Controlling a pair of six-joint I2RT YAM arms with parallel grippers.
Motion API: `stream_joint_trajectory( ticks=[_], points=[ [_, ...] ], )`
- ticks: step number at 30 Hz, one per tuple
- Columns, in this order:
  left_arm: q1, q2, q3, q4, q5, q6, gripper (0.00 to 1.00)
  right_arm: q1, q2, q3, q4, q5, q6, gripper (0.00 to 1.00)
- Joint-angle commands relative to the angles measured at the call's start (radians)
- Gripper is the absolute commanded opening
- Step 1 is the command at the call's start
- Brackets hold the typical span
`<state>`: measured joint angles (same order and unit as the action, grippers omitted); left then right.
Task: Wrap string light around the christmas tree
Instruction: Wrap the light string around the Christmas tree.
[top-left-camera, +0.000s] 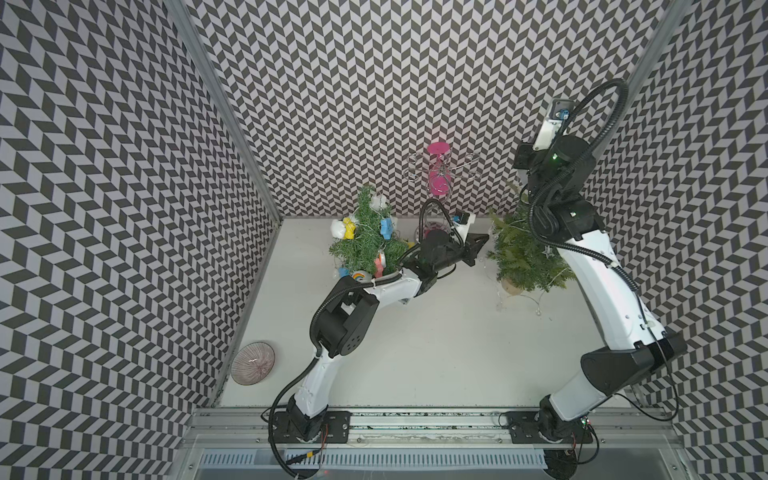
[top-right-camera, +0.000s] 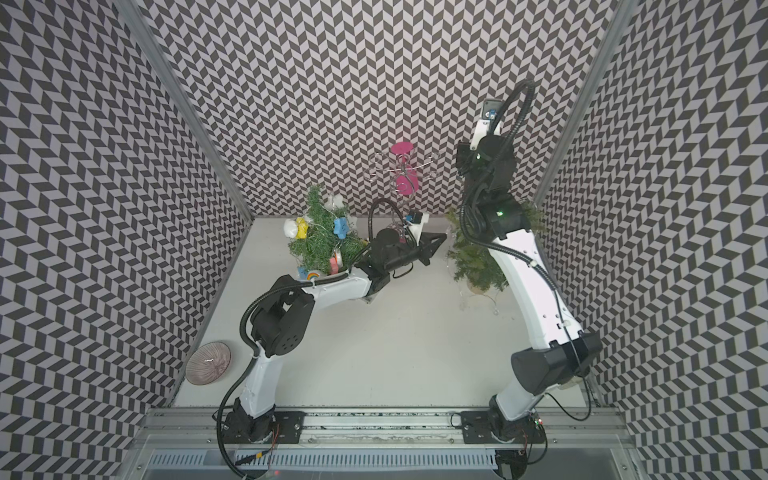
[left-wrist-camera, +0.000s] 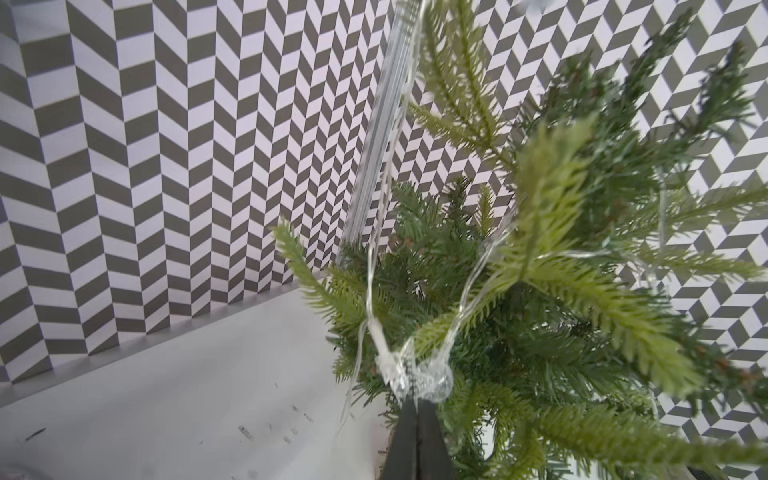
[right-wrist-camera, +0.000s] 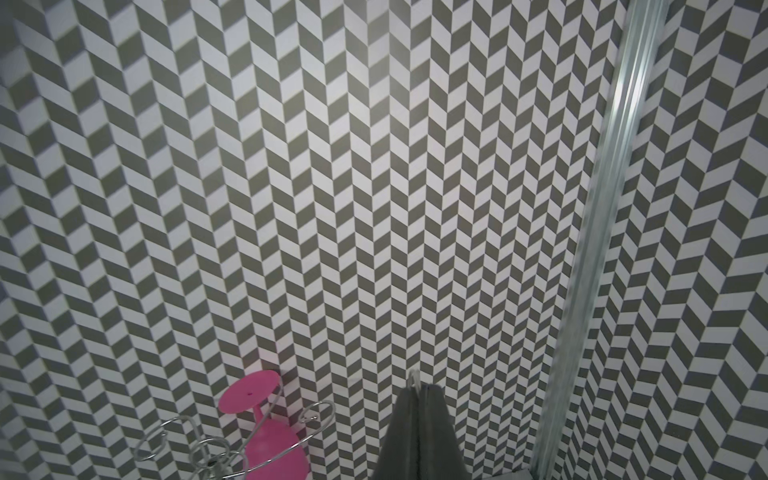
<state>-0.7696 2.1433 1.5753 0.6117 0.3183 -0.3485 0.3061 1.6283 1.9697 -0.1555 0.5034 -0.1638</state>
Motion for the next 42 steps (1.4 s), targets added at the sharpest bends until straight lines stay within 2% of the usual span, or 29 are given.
stream_joint_trajectory(
  ticks=[1,5,8,12,13,17,19,21,24,28,29,31,33,34,35,42],
  points=[
    [0.002,-0.008,-0.023,-0.016,-0.007,0.019,0.05,-0.006,-0.031,0.014,0.064,-0.132,0.033,0.00],
    [0.008,-0.007,-0.123,0.077,-0.031,-0.016,0.08,-0.006,-0.052,0.029,0.050,-0.293,0.061,0.00],
    [0.005,0.015,-0.182,0.141,-0.036,-0.037,0.21,-0.005,-0.040,0.087,0.020,-0.385,0.081,0.00],
    [0.002,0.064,-0.245,0.275,-0.015,-0.096,0.44,-0.003,-0.043,0.131,-0.009,-0.443,0.094,0.00],
    [-0.002,0.083,-0.236,0.277,-0.006,-0.100,0.54,-0.004,-0.051,0.121,0.002,-0.449,0.101,0.00],
    [-0.022,0.154,-0.180,0.279,0.008,-0.115,0.76,-0.003,-0.065,0.110,0.008,-0.484,0.100,0.00],
    [-0.028,0.187,-0.146,0.283,0.014,-0.118,0.79,-0.003,-0.080,0.086,0.025,-0.485,0.105,0.00],
    [-0.027,0.228,-0.095,0.267,0.039,-0.131,0.78,-0.002,-0.102,0.051,0.055,-0.480,0.107,0.00],
    [-0.027,0.275,-0.041,0.266,0.052,-0.143,0.70,-0.002,-0.114,0.054,0.048,-0.484,0.111,0.00],
    [-0.031,0.292,-0.041,0.329,0.086,-0.167,0.66,-0.002,-0.120,0.054,0.044,-0.467,0.108,0.00],
    [-0.034,0.288,-0.041,0.329,0.086,-0.166,0.62,-0.003,-0.119,0.055,0.043,-0.463,0.107,0.00],
    [-0.039,0.281,-0.046,0.337,0.082,-0.163,0.47,-0.002,-0.120,0.048,0.046,-0.454,0.108,0.00],
    [-0.039,0.271,-0.047,0.341,0.084,-0.149,0.27,-0.003,-0.127,0.031,0.054,-0.453,0.107,0.00],
    [-0.037,0.258,-0.050,0.328,0.078,-0.140,0.09,-0.003,-0.134,0.014,0.067,-0.445,0.104,0.00],
    [-0.035,0.242,-0.059,0.317,0.067,-0.134,0.00,-0.003,-0.142,0.000,0.078,-0.432,0.101,0.00],
    [-0.017,0.042,-0.154,0.240,-0.037,-0.098,0.00,-0.004,-0.167,-0.076,0.116,-0.154,0.072,0.00]
  ],
)
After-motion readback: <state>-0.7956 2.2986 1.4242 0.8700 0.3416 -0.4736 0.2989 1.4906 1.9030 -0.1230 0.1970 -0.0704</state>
